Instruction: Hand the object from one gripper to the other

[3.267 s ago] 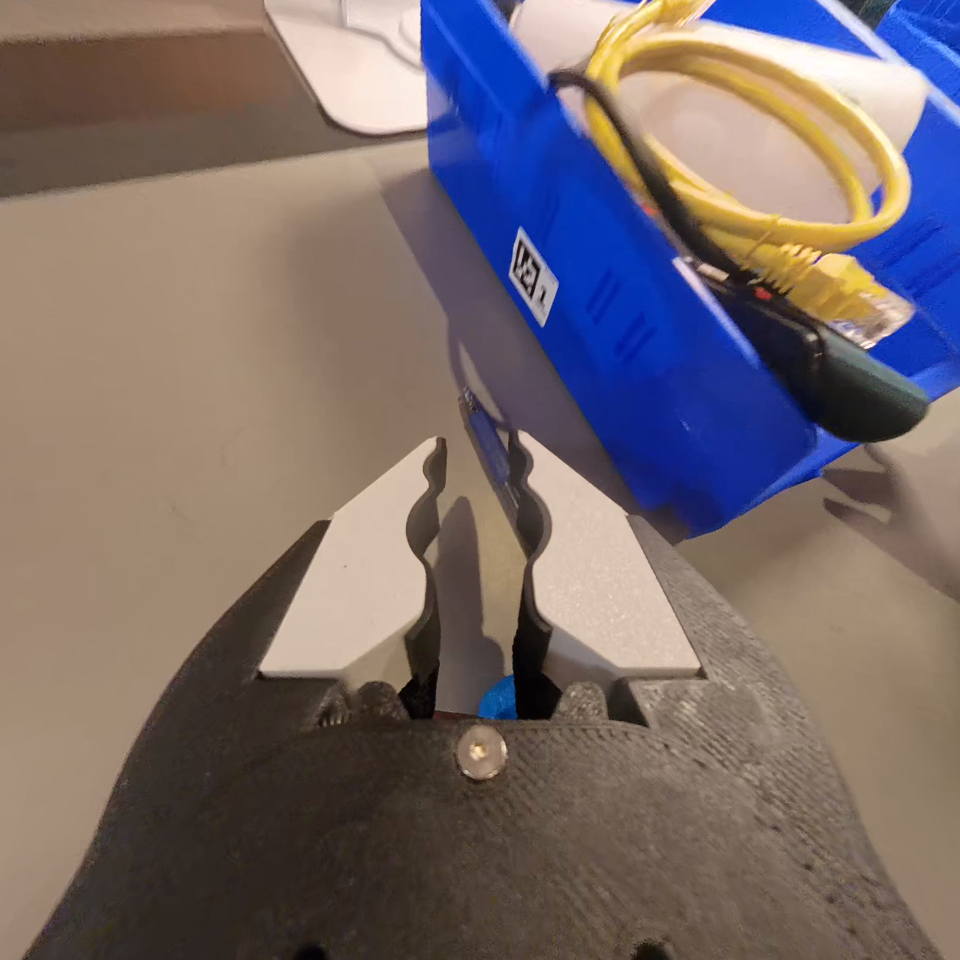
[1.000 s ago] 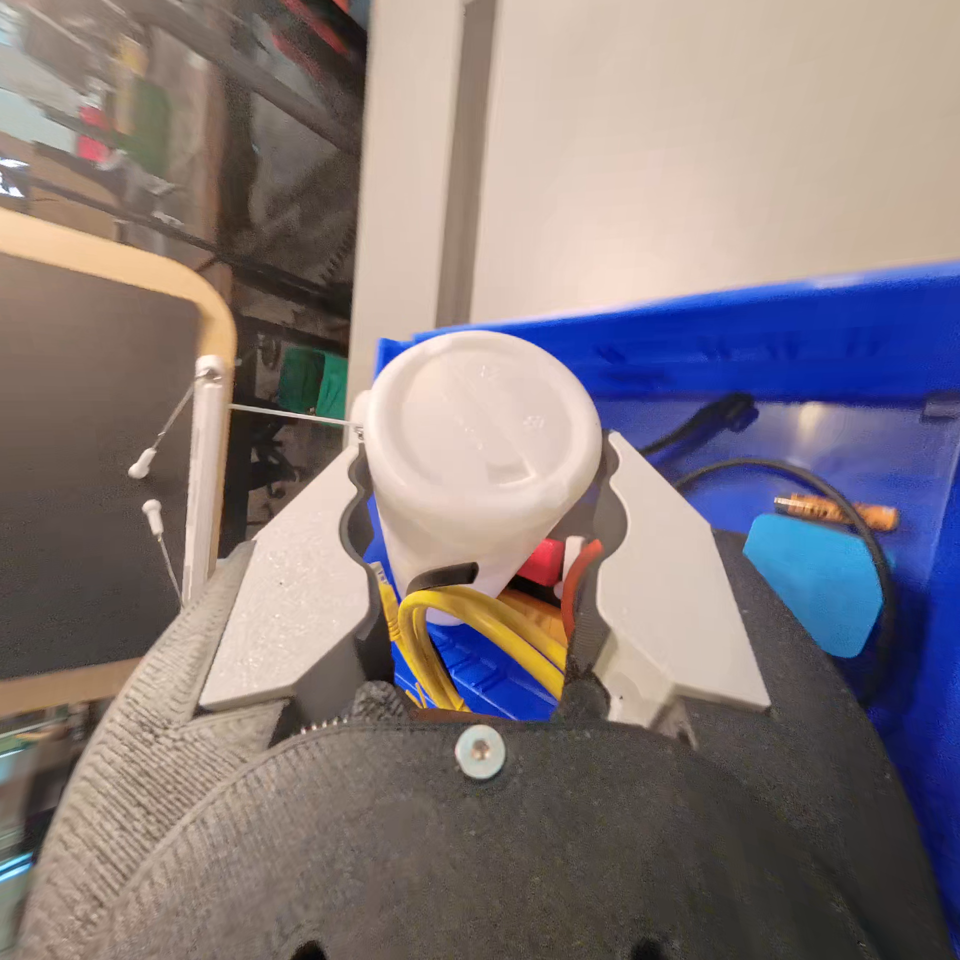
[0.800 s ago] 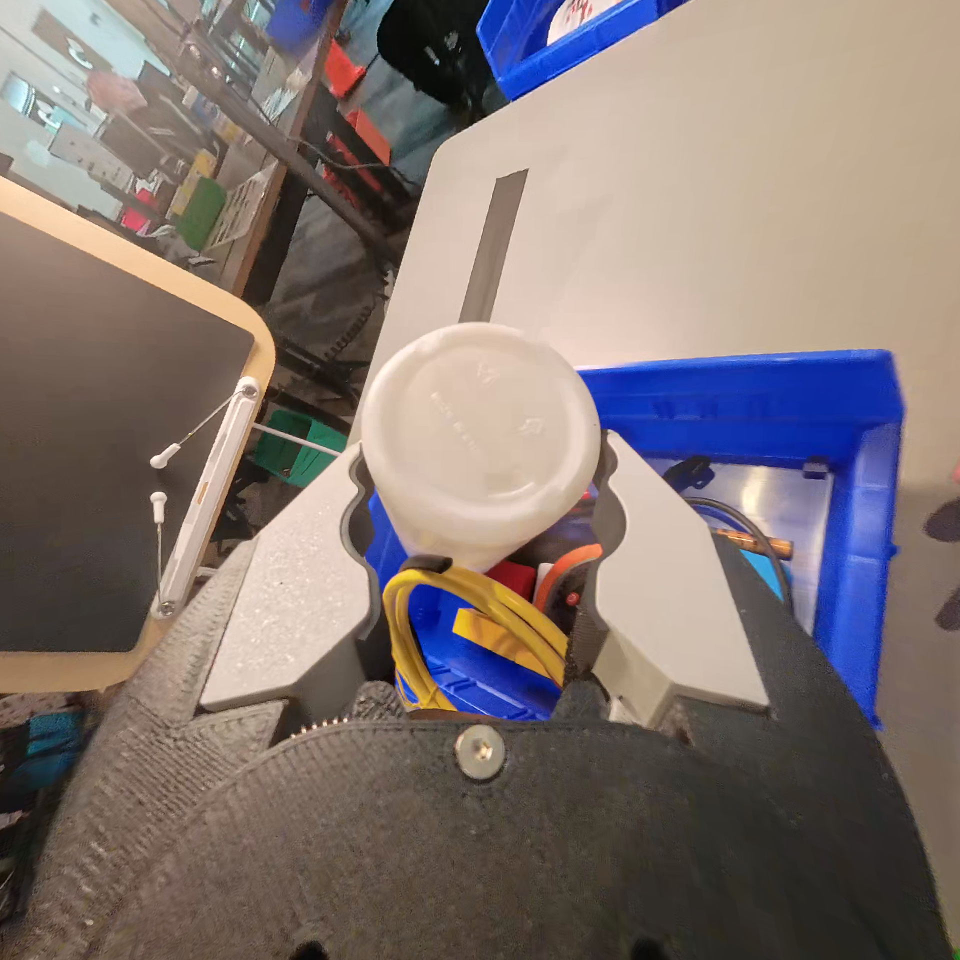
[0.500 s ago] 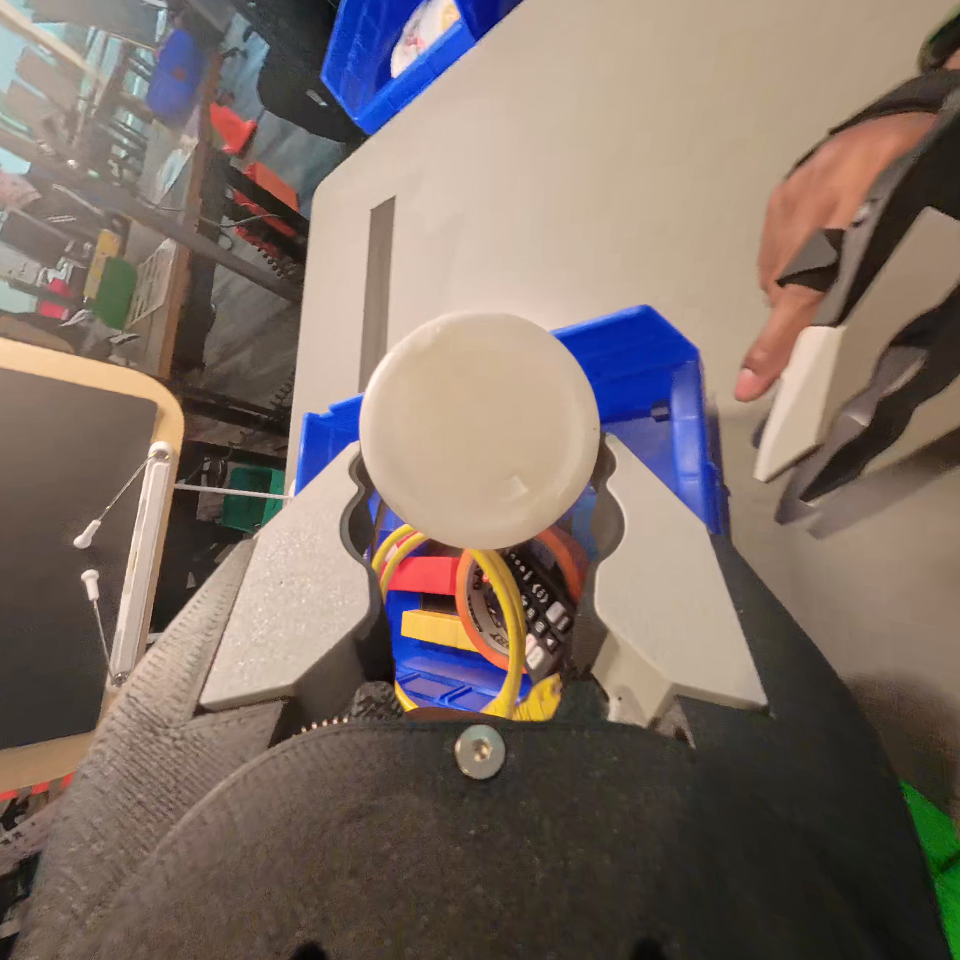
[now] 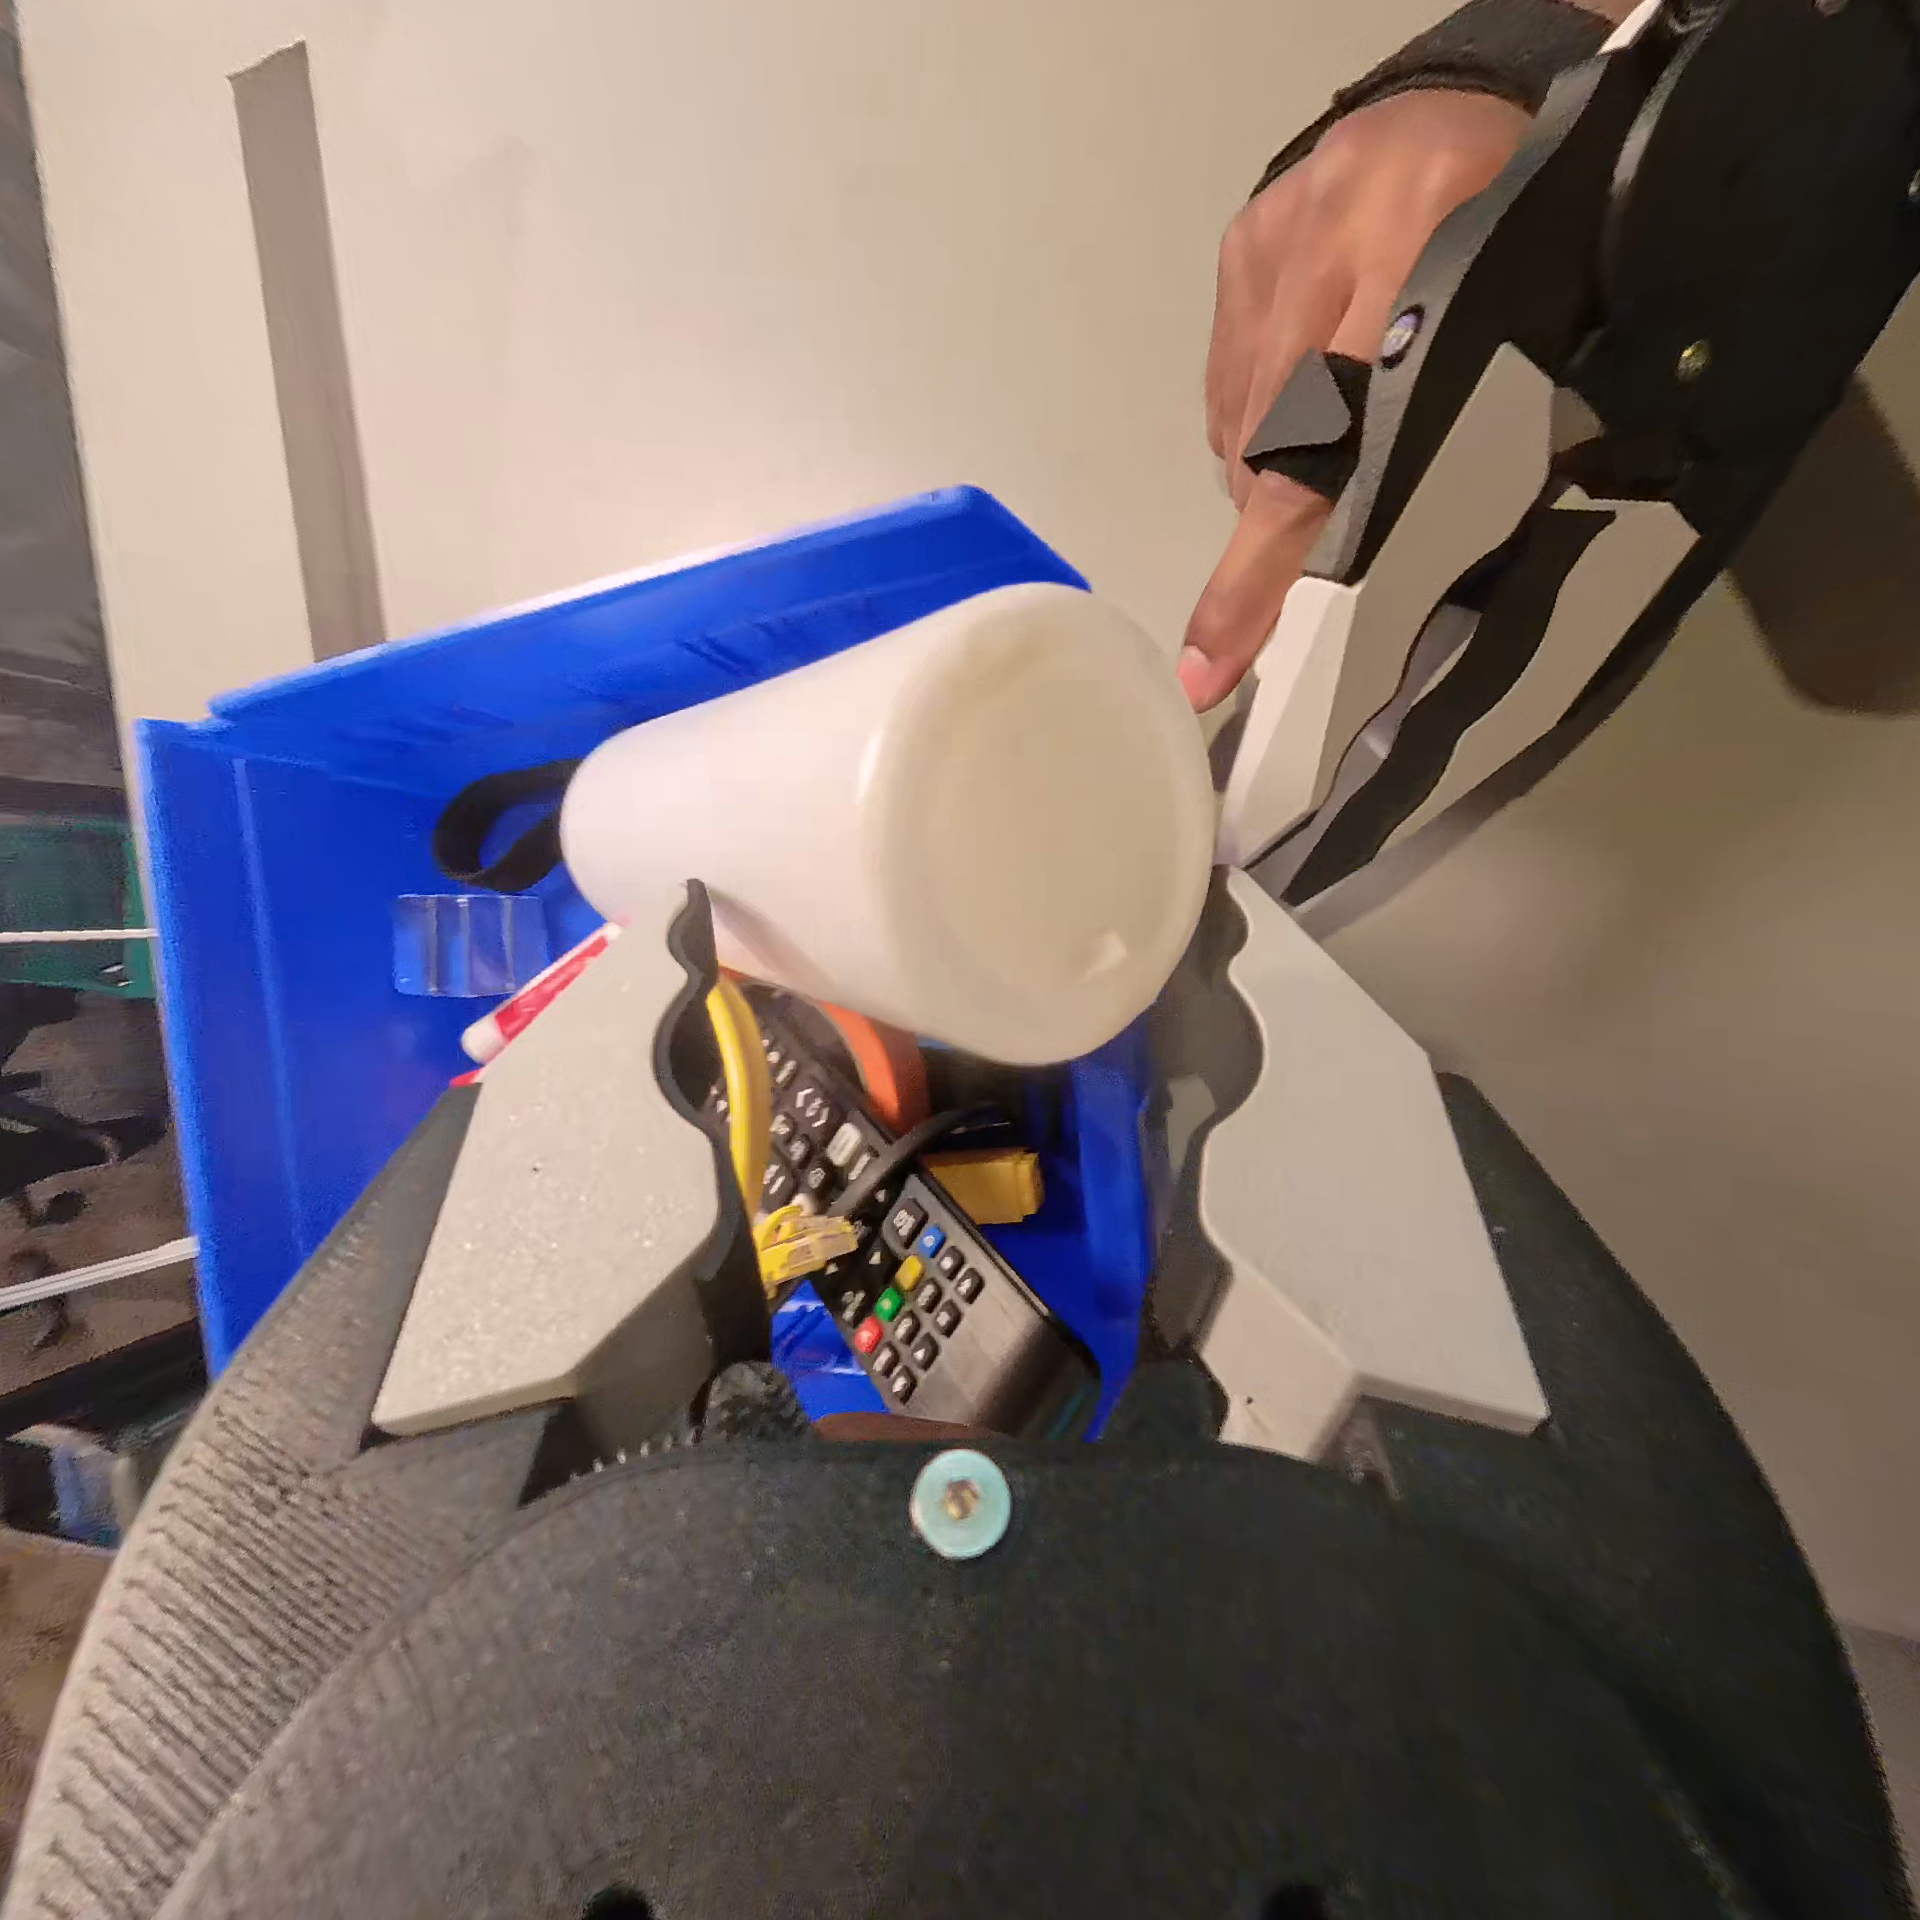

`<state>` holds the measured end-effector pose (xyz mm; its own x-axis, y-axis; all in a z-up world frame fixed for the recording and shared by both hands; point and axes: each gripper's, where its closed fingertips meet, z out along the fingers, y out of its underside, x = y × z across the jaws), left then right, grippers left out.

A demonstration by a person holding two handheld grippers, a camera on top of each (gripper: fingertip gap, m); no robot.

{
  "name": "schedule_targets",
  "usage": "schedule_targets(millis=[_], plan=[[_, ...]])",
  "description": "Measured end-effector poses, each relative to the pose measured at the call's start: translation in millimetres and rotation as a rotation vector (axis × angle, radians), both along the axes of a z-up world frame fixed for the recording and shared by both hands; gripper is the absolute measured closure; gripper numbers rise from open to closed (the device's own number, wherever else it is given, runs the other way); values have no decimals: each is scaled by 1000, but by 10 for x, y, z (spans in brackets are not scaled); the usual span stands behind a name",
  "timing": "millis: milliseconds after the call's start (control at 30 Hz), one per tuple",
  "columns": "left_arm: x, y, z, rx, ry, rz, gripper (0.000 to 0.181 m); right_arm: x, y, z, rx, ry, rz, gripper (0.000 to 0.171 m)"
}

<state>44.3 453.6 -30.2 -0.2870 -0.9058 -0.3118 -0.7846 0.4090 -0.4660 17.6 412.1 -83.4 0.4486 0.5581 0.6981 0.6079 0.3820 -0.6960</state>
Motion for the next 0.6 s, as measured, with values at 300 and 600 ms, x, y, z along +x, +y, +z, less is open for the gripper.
schedule_targets(millis=[300, 600], plan=[[61, -148, 63, -143, -63, -16, 86, -33, -36, -45, 2, -34, 17, 156], [425, 1095, 157, -154, -171, 491, 104, -56, -55, -63, -3, -38, 28, 155]])
